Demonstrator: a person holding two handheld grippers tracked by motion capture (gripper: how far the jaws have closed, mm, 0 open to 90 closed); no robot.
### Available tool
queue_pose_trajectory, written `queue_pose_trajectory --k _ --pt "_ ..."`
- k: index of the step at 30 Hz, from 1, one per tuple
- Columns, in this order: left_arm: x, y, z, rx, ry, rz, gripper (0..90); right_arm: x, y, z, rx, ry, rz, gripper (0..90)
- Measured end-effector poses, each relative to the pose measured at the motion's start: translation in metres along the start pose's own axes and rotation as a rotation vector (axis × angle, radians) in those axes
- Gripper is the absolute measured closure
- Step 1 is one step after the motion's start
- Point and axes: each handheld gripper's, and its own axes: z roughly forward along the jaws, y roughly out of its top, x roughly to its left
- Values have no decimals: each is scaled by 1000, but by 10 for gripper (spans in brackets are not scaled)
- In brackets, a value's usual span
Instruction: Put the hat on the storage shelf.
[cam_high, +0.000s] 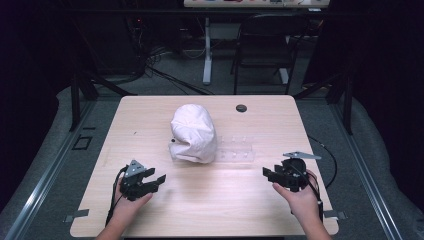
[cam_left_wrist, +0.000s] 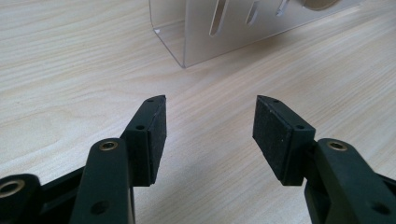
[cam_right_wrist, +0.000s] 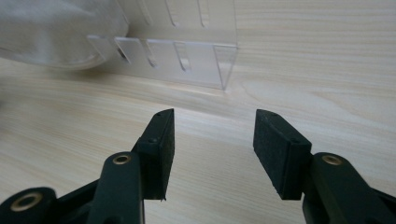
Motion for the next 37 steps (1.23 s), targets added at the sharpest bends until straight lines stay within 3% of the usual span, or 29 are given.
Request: queue_pose_trajectory --k 4,9,12,14,17,19,23,27,30,34,37 --pt "0 0 1 -1 3 -2 453 -1 -17 8 -20 -29 -18 493" --pt "-1 -1 2 2 -5 3 453 -7 -34 15 -45 -14 59 497" --pt "-3 -1 2 4 -7 4 453 -11 -42 17 -66 -37 56 499" --pt "-3 -1 2 4 -8 5 453 -12 -48 17 -88 -52 48 501" --pt "-2 -1 3 5 -8 5 453 -15 -58 15 -164 -62 49 499" --pt "-2 -1 3 7 -9 6 453 -19 -63 15 -174 -62 54 489" --pt "-4 0 4 8 -11 16 453 -25 -71 21 -148 -58 78 488" --pt "-5 0 5 10 -11 22 453 -32 -73 21 -143 -12 162 481" --pt "-4 0 5 11 -9 18 451 -35 -73 20 -150 -41 148 482" --pt "-4 -1 6 10 -16 8 447 -36 -75 23 -143 -31 160 478" --pt "-7 0 8 11 -28 15 447 -36 -75 24 -152 -46 130 468"
